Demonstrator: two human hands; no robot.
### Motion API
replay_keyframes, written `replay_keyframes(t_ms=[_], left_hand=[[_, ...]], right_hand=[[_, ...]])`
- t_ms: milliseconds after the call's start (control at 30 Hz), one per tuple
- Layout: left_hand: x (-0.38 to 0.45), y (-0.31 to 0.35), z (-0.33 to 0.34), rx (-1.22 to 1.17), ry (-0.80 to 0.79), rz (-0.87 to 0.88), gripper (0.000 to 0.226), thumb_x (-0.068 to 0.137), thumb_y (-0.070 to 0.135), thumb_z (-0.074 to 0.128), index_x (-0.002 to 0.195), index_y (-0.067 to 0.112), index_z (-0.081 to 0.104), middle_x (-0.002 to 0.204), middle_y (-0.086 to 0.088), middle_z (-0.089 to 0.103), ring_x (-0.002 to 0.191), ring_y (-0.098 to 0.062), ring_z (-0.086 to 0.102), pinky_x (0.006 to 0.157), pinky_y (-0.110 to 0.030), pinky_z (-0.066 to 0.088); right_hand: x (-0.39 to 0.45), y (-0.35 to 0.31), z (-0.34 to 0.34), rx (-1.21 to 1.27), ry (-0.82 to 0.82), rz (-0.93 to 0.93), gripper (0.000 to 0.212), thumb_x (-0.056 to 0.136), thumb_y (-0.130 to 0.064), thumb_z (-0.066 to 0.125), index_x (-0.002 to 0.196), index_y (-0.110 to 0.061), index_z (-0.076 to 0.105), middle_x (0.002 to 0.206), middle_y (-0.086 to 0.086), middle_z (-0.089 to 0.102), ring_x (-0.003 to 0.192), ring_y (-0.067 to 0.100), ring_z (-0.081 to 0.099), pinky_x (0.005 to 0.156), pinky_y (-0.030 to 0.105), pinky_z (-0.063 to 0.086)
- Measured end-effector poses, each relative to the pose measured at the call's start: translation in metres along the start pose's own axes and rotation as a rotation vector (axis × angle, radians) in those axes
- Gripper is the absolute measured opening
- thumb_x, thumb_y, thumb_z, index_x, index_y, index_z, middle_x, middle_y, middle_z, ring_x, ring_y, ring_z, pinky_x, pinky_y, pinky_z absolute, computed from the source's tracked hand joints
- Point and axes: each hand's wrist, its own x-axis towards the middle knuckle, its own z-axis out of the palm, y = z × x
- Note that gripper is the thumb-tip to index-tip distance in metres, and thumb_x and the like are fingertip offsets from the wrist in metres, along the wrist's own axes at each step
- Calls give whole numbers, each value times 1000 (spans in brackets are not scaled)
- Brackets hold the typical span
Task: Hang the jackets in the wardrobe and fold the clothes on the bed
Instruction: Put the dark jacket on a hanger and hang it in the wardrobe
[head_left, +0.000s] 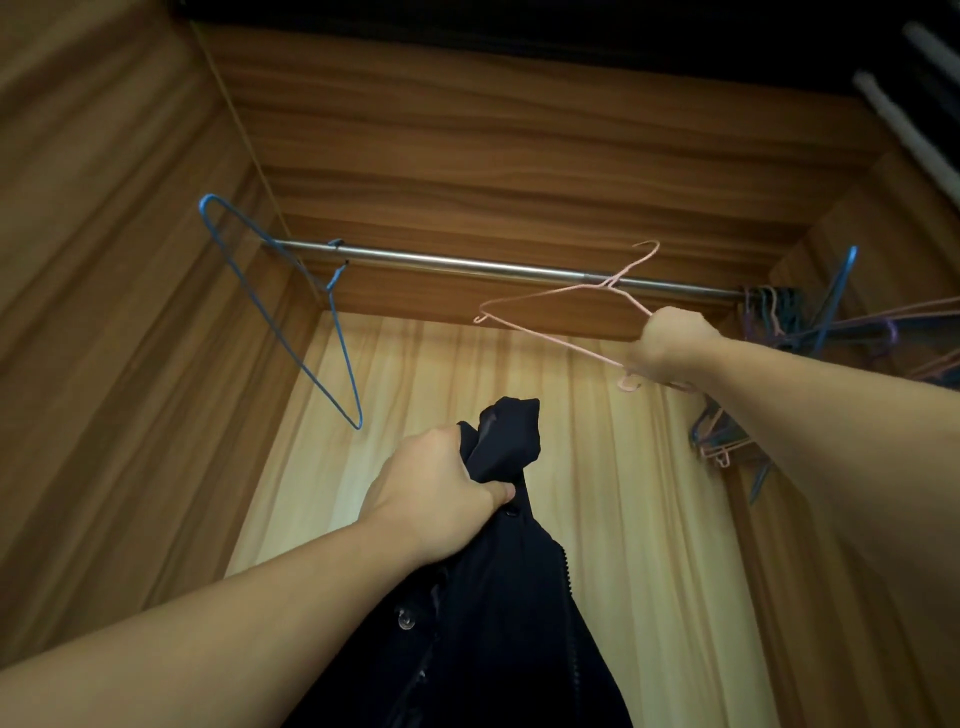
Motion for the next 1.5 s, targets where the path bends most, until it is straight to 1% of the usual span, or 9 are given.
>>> replay_keyframes(t_ms=[133,233,367,600,767,933,1133,1267,1500], left_hand=[[-12,-7,-15,-20,9,-23,24,72,38,77,77,27,56,77,10,65,77,-14,63,73,-38,55],[-25,-10,-26,-49,-6,-33,23,72,39,77,79,28,57,79,12,65,78,-13,63,74,-37,55],[-50,-17,-46,-119,-34,-65,22,70,38,77,78,28,58,78,13,66,76,-11,63,73,-36,55],[-126,-33,-96,-280,-163,-88,21,69,35,76,78,29,59,78,13,66,73,-7,64,65,-30,54],[-182,-36,-130,-394,-288,-69,19,71,31,75,76,34,57,72,19,65,67,6,60,51,-9,39],[-236,-24,-170,-457,-345,-63,18,72,29,75,78,33,59,73,16,65,66,8,60,49,-8,38],[-292,-7,-216,-436,-376,-149,21,71,34,78,82,35,61,78,19,66,70,6,61,56,-17,46],[-338,13,-241,-410,-383,-193,20,72,32,76,85,32,61,80,16,66,72,2,62,59,-20,50],[-425,53,-268,-378,-490,-257,25,77,25,73,98,25,60,87,14,64,84,-12,64,68,-29,55]], right_hand=[[-30,29,23,329,35,193,23,88,-24,61,101,-6,58,76,8,56,58,22,57,38,22,43],[-59,23,33,804,-366,341,18,86,-19,68,95,-9,57,73,4,56,56,15,51,46,29,53],[-99,-27,31,1034,-679,435,20,89,-22,66,80,-16,50,51,-5,40,37,6,30,34,15,34],[-236,-95,12,873,-722,382,10,92,-6,52,96,-2,60,60,5,64,39,11,55,50,23,51],[-317,-126,-25,931,-697,574,24,90,-6,40,81,-7,62,54,4,61,44,15,58,51,27,55],[-373,-138,-88,844,-898,560,37,82,-15,38,113,-8,58,102,15,66,66,30,71,63,45,58],[-435,-161,-144,611,-657,446,35,95,-42,46,114,-14,54,101,10,65,72,24,71,55,36,60],[-484,-152,-176,731,-518,627,27,101,-30,46,106,-5,55,71,9,63,41,14,49,38,24,49],[-583,-116,-237,908,-387,816,21,100,-21,51,111,-10,65,60,1,38,46,13,33,39,25,32]])
